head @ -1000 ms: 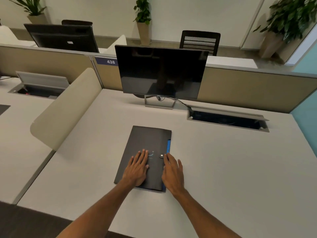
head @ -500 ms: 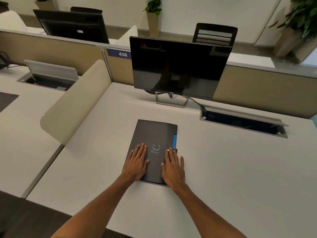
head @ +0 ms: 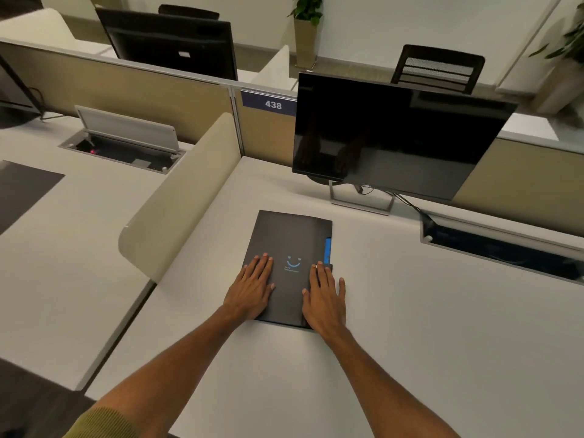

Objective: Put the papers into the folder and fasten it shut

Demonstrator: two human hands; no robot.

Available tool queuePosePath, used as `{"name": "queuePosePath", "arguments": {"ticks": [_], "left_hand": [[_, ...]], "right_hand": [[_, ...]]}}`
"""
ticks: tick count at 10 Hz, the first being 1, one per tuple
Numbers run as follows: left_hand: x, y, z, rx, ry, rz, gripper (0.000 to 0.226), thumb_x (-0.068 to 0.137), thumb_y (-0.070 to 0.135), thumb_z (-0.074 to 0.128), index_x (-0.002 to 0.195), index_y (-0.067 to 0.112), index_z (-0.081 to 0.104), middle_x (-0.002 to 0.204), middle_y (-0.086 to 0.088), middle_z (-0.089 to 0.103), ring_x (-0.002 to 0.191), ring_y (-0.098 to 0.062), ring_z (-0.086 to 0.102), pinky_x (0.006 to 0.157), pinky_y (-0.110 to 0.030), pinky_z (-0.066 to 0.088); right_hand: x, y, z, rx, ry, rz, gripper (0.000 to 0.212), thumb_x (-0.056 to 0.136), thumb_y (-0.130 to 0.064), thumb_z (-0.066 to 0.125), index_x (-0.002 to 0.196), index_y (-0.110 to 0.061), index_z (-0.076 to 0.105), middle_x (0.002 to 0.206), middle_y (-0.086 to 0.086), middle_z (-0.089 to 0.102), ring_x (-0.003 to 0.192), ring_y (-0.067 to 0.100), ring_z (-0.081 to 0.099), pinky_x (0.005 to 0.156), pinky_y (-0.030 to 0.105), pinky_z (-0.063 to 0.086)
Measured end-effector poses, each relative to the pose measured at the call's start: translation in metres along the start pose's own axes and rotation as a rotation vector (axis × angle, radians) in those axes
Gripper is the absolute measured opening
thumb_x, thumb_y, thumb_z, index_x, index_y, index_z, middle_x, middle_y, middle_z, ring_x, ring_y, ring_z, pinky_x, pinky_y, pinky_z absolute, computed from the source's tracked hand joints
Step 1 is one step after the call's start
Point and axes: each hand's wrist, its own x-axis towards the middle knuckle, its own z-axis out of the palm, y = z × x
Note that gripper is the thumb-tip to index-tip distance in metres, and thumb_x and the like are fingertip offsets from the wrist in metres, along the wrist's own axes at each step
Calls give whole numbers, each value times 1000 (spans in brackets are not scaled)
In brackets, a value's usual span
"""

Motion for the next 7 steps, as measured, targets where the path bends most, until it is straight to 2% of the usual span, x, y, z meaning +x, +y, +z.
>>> {"name": "queuePosePath", "arguments": {"ticks": [3,7], "left_hand": [[55,-53,-32,-29,-22,46,70,119,41,25,174,12,-7,184,-5,-11,172,-24,-8,141,-43,5],[146,-82,-65,-58,21,109,69,119,39,28,175,13,-5,184,-4,-10,172,-24,-8,141,-44,4]], "right_hand": [[67,-46,-12,-2,-9,35,67,112,-40,32,169,-15,6,178,6,3,165,25,5,133,56,10],[155,-56,-25,-3,25,105,70,111,-45,30,169,-16,3,178,4,2,165,24,4,132,59,11]]}}
